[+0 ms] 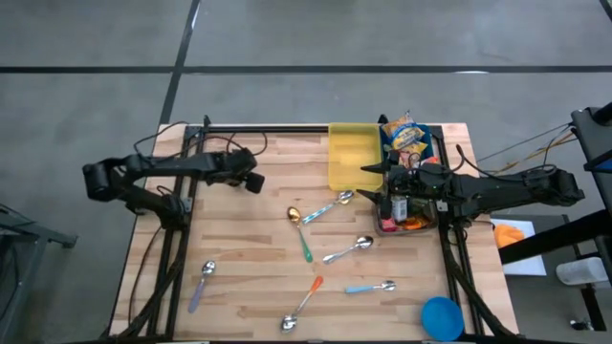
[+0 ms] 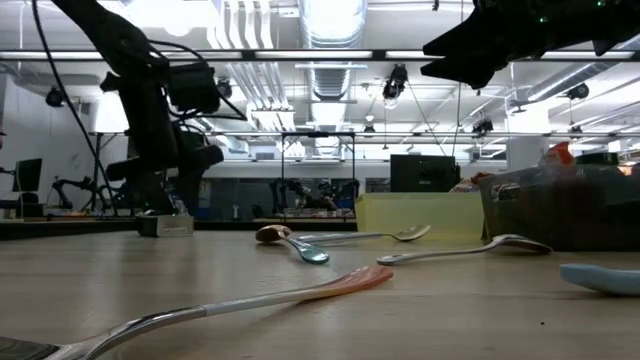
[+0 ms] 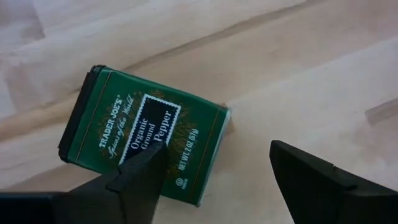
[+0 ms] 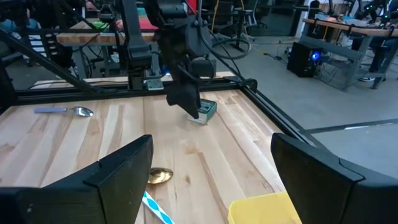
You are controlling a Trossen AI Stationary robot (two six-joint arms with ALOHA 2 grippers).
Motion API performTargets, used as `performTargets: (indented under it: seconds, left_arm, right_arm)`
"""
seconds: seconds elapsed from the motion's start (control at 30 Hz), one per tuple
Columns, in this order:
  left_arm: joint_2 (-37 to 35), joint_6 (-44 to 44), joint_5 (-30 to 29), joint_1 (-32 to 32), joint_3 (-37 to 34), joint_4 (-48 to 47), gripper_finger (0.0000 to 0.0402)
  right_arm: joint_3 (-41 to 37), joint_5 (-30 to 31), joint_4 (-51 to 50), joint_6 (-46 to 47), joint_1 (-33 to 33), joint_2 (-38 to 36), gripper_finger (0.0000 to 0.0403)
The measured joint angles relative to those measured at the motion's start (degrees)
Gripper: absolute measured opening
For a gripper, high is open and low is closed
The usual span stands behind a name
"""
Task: Pick & Place Food Item
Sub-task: Put the black seasoning can into the black bin
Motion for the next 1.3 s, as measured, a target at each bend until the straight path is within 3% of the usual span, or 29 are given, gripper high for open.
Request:
performTargets:
  seconds: [0.27,0.53,0.8,1.1,1.3]
  left_arm:
    - [2.45,0.24,2.67,-1.03,0.26,4.15,0.029]
    - [2.46,-0.02,11.7,-6.43,0.26,7.34,0.029]
    - [2.71,-0.1,19.23,-16.94,-0.06,11.89,0.029]
    - [2.89,-2.19,19.78,-31.03,-0.22,15.38,0.029]
    - [2.93,-2.19,19.76,-36.69,-0.28,19.62,0.029]
  right_arm:
    - [0.0,0.01,0.0,0.02,0.0,0.0,0.0325]
    - [0.0,-0.01,0.0,0.0,-0.02,0.0,0.0325]
    - [0.0,0.0,0.0,0.0,0.0,0.0,0.0325]
    - [0.0,-0.01,0.0,0.0,-0.01,0.0,0.0325]
    - [0.0,0.01,0.0,0.01,-0.01,0.0,0.0325]
